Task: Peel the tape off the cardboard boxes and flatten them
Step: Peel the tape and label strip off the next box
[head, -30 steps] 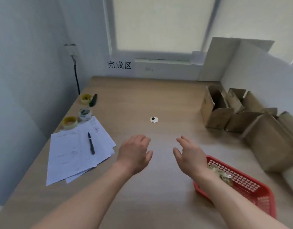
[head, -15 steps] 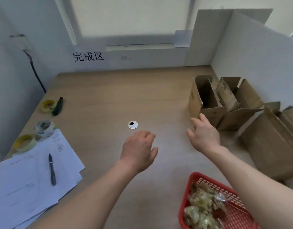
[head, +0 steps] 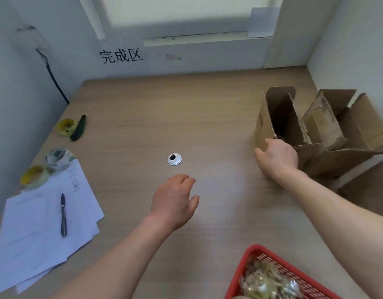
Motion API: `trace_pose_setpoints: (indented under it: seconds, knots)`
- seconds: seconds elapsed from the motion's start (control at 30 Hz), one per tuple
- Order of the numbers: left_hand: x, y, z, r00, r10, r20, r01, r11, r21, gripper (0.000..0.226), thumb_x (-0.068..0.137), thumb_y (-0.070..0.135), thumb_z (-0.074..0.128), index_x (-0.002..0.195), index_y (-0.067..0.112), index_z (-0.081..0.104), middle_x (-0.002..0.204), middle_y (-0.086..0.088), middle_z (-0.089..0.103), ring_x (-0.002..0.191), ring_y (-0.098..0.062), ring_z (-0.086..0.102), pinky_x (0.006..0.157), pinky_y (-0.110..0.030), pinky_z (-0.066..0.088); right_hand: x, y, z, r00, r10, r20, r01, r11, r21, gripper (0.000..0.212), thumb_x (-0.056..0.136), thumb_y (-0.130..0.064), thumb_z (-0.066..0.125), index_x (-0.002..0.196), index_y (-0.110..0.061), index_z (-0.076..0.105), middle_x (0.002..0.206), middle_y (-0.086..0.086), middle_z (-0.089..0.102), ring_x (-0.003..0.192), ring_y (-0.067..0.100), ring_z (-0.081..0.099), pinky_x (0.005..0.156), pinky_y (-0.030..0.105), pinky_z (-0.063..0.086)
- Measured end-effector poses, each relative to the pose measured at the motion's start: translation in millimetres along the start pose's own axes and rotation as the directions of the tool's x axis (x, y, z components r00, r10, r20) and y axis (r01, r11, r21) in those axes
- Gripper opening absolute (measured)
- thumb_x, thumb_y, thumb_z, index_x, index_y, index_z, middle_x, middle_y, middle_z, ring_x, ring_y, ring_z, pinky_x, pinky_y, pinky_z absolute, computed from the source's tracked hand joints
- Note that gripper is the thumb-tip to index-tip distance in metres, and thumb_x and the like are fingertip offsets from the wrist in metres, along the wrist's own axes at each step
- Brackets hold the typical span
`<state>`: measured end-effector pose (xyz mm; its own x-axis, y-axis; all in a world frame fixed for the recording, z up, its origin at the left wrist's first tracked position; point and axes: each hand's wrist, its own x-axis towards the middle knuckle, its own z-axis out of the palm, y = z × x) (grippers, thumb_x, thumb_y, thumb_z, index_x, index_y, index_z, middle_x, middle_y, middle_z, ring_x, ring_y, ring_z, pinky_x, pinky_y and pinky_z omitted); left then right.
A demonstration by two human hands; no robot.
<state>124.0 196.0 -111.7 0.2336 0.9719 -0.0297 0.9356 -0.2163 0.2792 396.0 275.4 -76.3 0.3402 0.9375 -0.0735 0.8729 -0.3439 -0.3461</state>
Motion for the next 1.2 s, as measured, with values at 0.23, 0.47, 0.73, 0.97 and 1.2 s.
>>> trace_pose_setpoints:
  seconds: [0.23, 0.47, 0.73, 0.97, 1.2]
  knots:
    - [-27, -31, -24, 0.968, -0.149, -0.200, 0.125, 0.984, -0.129, 0.071, 0.090, 0.044, 0.066, 0.150, 0.015, 0.040, 0.162, -0.008, 0.024, 0.150, -0.029, 0.014, 0.114, -0.046, 0.026, -52, -30, -14, 0.982, 0.042, -0.186, 0.071, 0.826, 0.559, 0.021, 0.088, -0.035, 0.064, 0.076, -0.022, 0.076, 0.074, -0.010, 0.071, 0.078, 0.016, 0.064, 0.073, 0.033, 0.051]
    - [-114, -94, -44, 0.948, -0.281, -0.147, 0.211, 0.905, -0.369, 0.076, 0.091, 0.052, 0.057, 0.155, 0.021, 0.028, 0.163, -0.001, 0.023, 0.149, -0.017, 0.019, 0.119, -0.037, 0.024, -126, -86, 30, 0.994, -0.047, 0.096, -0.052, 0.564, 0.824, 0.024, 0.080, -0.019, 0.076, 0.060, -0.017, 0.063, 0.060, -0.002, 0.054, 0.061, 0.015, 0.045, 0.062, 0.032, 0.037]
    - [-224, -155, -1, 0.920, -0.350, 0.176, 0.392, 0.824, -0.410, 0.073, 0.094, 0.031, 0.061, 0.156, 0.026, 0.024, 0.158, 0.006, 0.035, 0.141, -0.016, 0.037, 0.111, -0.027, 0.031, -243, -96, 117, 0.970, 0.018, 0.242, -0.139, 0.858, 0.495, 0.036, 0.090, -0.036, 0.061, 0.122, -0.021, 0.067, 0.118, -0.008, 0.067, 0.111, 0.018, 0.062, 0.094, 0.036, 0.049]
    - [-235, -144, -7, 0.898, -0.423, 0.122, 0.413, 0.713, -0.566, 0.035, 0.089, 0.024, 0.062, 0.124, 0.026, 0.061, 0.117, 0.007, 0.067, 0.114, -0.016, 0.060, 0.094, -0.032, 0.047, -295, -75, 136, 0.984, 0.112, 0.139, -0.173, 0.791, 0.587, 0.019, 0.086, -0.044, 0.065, 0.098, -0.030, 0.071, 0.084, -0.018, 0.069, 0.083, 0.010, 0.064, 0.073, 0.034, 0.048]
    - [-226, -110, -75, 0.879, -0.233, -0.416, -0.044, 0.828, -0.558, 0.045, 0.078, 0.029, 0.071, 0.121, 0.015, 0.066, 0.102, 0.005, 0.053, 0.094, -0.011, 0.056, 0.083, -0.014, 0.044, -290, -82, 112, 0.960, 0.170, 0.223, -0.279, 0.652, 0.705, 0.043, 0.097, -0.038, 0.052, 0.080, -0.001, 0.066, 0.075, 0.008, 0.060, 0.081, 0.038, 0.065, 0.065, 0.049, 0.055]
